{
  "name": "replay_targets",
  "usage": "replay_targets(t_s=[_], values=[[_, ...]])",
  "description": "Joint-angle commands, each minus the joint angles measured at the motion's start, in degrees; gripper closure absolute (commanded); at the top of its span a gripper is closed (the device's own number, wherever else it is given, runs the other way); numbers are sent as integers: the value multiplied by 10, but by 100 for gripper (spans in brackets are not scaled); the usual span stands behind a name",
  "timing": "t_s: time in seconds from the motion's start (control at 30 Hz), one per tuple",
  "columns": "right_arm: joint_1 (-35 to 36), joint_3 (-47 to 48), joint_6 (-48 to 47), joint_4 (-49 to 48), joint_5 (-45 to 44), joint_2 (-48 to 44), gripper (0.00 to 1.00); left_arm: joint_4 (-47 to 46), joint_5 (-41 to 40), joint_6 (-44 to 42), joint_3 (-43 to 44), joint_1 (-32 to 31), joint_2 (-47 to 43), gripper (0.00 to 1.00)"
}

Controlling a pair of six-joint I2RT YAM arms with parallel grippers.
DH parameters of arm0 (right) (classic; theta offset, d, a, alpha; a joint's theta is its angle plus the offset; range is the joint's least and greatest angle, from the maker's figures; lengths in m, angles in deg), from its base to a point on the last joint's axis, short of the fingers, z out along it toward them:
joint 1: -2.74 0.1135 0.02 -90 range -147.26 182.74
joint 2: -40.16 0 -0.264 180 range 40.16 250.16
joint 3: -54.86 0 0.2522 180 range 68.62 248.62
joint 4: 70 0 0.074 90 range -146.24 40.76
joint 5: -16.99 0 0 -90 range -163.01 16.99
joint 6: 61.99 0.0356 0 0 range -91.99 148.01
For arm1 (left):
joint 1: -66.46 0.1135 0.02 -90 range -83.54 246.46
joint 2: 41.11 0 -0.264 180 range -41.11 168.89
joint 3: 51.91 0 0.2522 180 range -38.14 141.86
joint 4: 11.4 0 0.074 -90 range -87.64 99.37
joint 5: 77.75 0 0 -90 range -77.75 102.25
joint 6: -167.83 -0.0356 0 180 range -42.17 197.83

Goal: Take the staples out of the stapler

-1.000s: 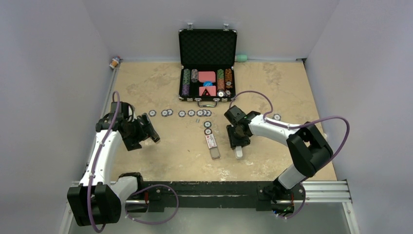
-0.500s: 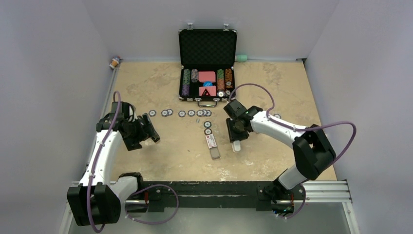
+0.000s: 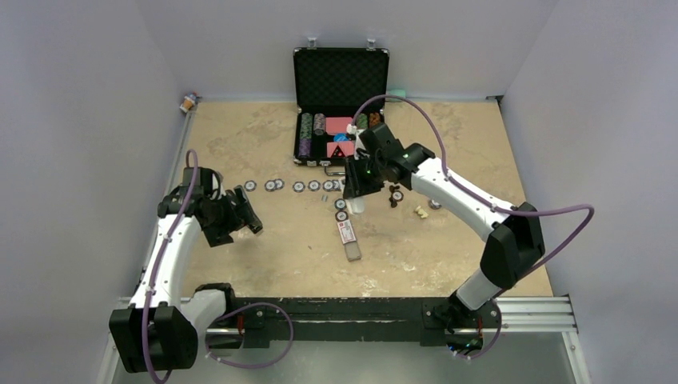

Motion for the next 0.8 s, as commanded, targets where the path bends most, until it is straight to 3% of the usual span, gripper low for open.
replay_targets(t_s=[0.0,0.13,0.43,0.63,0.77], values=[[2,80,-18,-21,117,35,100,-18,4,-7,-3,-11,-13,1],[2,120,28,-61,213,54,100,-25,14,-8,-4,-14,-16,0],[-1,163,76,-140,327,97,100,-43,45,-16,-8,-15,-52,0],[-7,152,211,-279,445,115,100,-42,54,-1,2,-15,-63,0],[-7,137,287,-366,477,117,100,-81,110,71,-8,-15,-96,0]])
